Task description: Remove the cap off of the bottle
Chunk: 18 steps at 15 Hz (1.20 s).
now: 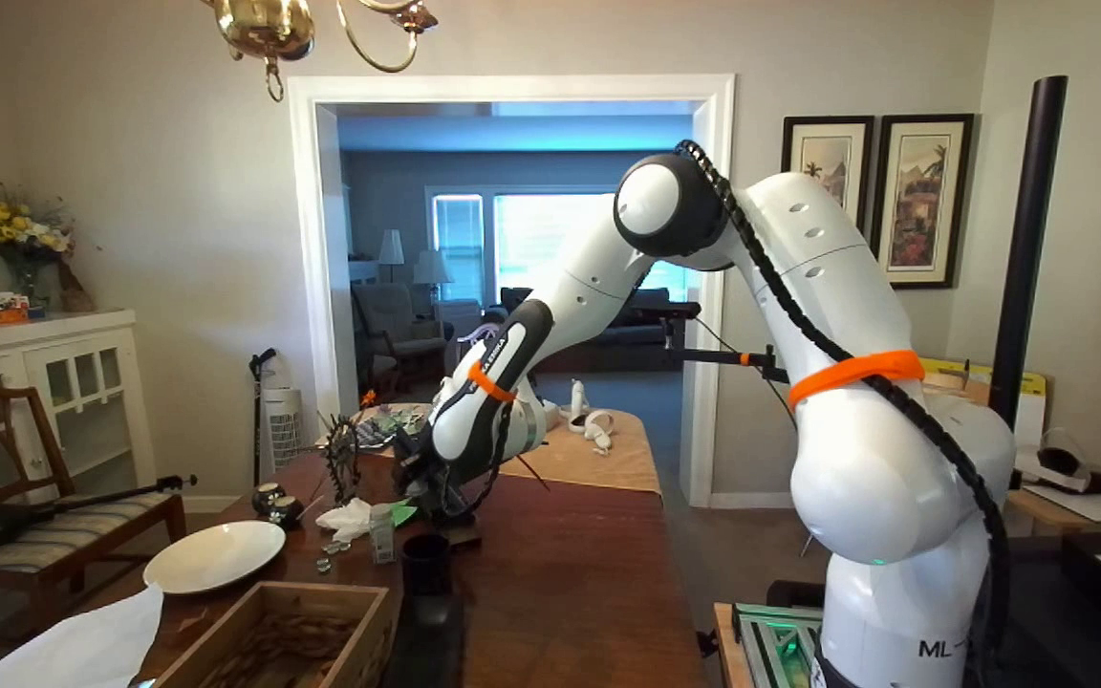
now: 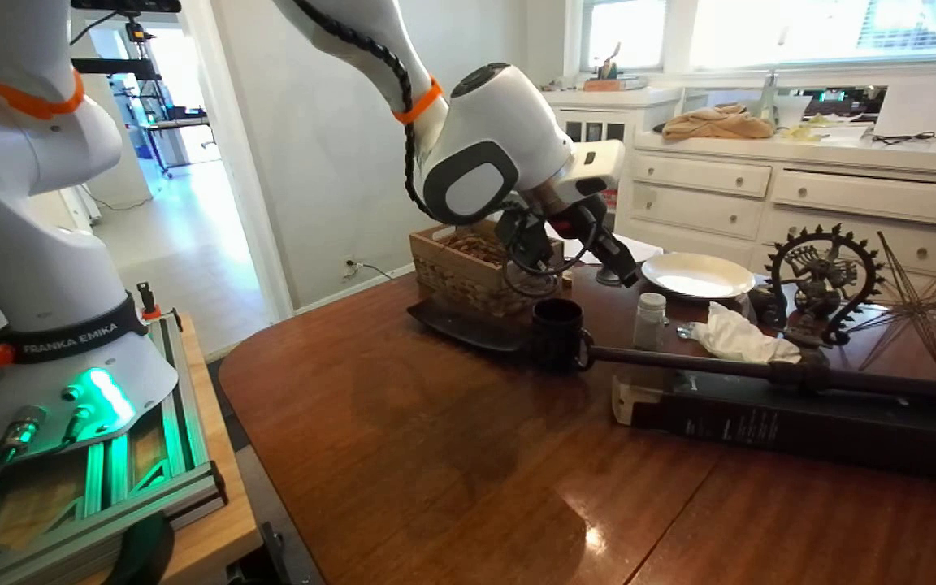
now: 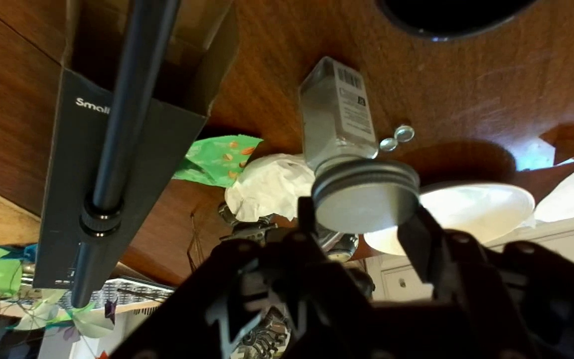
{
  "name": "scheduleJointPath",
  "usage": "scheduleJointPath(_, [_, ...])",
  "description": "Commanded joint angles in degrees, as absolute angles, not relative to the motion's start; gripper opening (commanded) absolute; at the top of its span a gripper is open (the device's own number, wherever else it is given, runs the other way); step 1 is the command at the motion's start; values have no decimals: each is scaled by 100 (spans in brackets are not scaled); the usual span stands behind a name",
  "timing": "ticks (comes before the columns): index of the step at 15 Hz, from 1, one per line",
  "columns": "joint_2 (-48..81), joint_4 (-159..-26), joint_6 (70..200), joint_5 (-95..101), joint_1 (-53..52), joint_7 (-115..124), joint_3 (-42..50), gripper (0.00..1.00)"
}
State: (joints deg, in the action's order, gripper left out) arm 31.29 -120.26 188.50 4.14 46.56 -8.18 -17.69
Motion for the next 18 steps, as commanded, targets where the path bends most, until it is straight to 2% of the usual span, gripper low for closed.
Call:
scheduleJointPath(1, [2756,-12544,18489,567,5395,-985,-2348,20])
scheduleJointPath(8, [2717,-13114,18139,550,6952,-1702,-3482,20])
scheduleJointPath(18, [2935,-13665,17931,750,8840,-3306,-4547,20])
